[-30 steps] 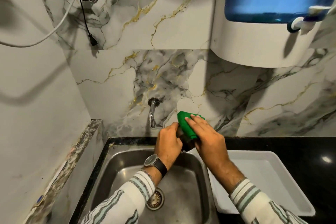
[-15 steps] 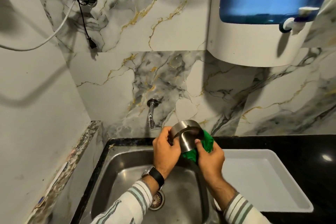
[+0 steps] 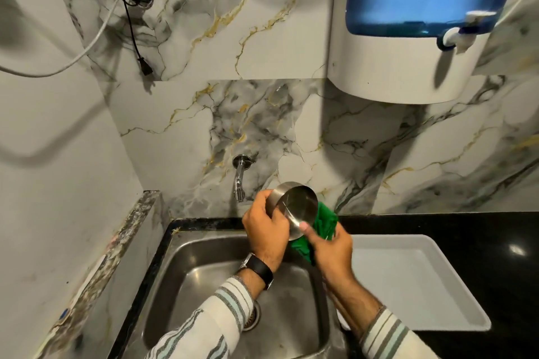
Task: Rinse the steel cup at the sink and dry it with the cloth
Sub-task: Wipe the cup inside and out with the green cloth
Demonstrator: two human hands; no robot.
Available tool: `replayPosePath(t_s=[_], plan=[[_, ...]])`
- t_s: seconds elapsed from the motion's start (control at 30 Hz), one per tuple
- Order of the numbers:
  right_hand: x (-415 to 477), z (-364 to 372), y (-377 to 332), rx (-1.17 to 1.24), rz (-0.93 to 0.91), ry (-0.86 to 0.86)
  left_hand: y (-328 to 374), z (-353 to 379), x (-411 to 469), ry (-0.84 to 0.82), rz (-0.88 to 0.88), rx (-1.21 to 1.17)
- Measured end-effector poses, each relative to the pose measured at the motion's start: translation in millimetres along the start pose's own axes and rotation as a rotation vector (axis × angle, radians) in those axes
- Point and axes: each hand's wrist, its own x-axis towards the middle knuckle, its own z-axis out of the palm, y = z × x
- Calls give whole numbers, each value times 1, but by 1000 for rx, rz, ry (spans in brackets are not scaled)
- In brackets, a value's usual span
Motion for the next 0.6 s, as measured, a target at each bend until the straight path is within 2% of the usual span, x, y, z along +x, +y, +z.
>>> replayPosePath(t_s=[0.07,0.13,0.2,0.3,0.37,0.47,0.6], plan=[[-10,2,13,274,227,-94,-5,2,0,32,-45,-33],[-14,-4,17,451,407,-225,-13,4,4,39,-121,-51],[-14,-14,19,527,532,-326,-20,6,9,46,-245,-77],[-5,-38,34,573,680,-306,-32,11,19,89,-423,-114],[3,-63,52,557,789,-261,-40,16,23,70,-513,-133],[12,-111,77,384,947,-243,-53,22,25,16,-623,-192],[34,-177,83,224,990,-255,-66,37,26,-77,-682,-183]])
